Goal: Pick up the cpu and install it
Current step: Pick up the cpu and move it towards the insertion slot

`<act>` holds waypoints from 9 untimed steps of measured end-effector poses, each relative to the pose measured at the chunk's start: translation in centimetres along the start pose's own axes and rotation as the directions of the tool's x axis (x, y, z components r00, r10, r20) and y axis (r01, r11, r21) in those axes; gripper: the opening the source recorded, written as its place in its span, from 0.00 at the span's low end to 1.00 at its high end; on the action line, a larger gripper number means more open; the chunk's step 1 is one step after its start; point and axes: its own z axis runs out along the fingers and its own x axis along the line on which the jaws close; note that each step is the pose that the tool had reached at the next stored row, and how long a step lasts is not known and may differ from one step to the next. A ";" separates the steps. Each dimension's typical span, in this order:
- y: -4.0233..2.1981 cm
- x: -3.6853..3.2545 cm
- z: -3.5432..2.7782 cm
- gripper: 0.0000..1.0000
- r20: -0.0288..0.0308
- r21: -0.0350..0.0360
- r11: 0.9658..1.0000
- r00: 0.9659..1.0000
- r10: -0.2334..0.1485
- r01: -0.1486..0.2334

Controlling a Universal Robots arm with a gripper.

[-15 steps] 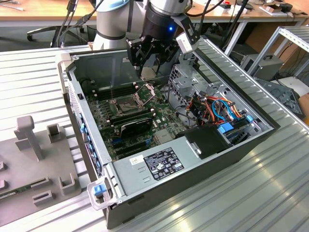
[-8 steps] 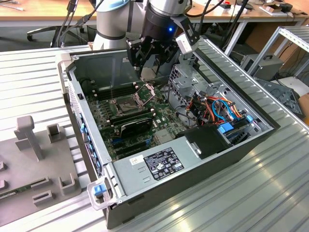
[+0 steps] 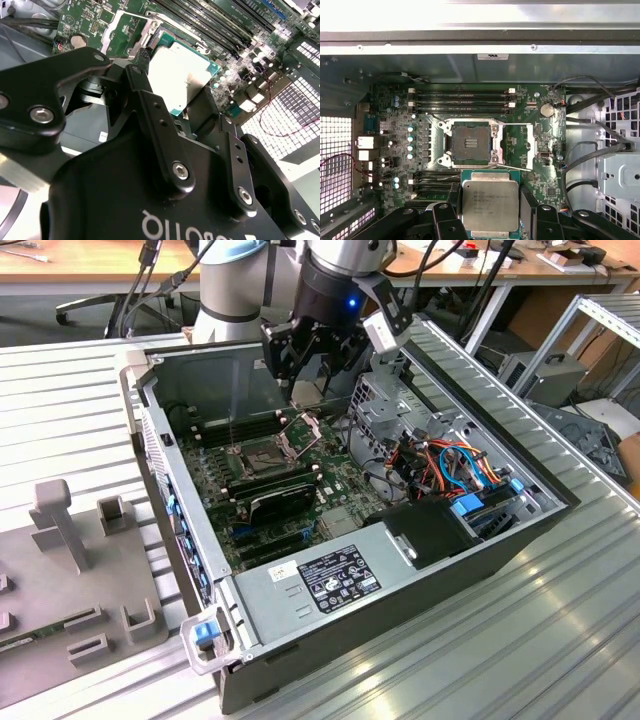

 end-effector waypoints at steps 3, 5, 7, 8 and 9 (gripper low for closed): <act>0.02 0.00 0.11 0.55 0.000 0.000 1.000 1.000 0.000 0.000; 0.03 -0.01 0.18 0.55 0.000 0.000 1.000 1.000 0.000 0.000; 0.04 -0.01 0.21 0.55 0.000 0.000 1.000 1.000 0.000 0.000; 0.05 -0.01 0.24 0.55 0.000 0.000 1.000 1.000 0.000 0.000; 0.05 -0.01 0.26 0.55 0.000 0.000 1.000 1.000 0.000 0.000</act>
